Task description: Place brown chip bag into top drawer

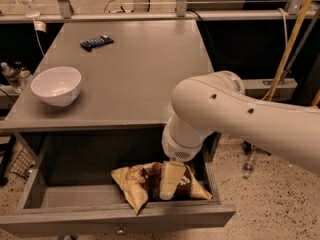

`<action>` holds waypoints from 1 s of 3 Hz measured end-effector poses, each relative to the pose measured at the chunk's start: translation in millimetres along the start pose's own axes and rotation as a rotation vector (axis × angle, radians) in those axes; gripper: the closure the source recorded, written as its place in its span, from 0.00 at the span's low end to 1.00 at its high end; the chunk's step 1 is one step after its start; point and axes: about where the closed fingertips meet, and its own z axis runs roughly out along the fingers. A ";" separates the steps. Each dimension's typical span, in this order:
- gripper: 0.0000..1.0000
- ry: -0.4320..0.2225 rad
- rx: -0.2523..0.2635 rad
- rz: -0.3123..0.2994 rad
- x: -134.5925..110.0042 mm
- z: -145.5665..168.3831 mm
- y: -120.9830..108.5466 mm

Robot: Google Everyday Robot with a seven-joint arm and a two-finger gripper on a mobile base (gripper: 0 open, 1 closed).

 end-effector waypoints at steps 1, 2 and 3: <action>0.00 0.008 0.014 0.047 22.2 -8.4 1.8; 0.00 0.034 0.051 0.128 56.4 -26.6 5.1; 0.00 0.045 0.069 0.204 85.1 -37.6 14.0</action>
Offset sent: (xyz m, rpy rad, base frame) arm -0.0186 -0.1110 0.0183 -0.0393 -0.0245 -0.2615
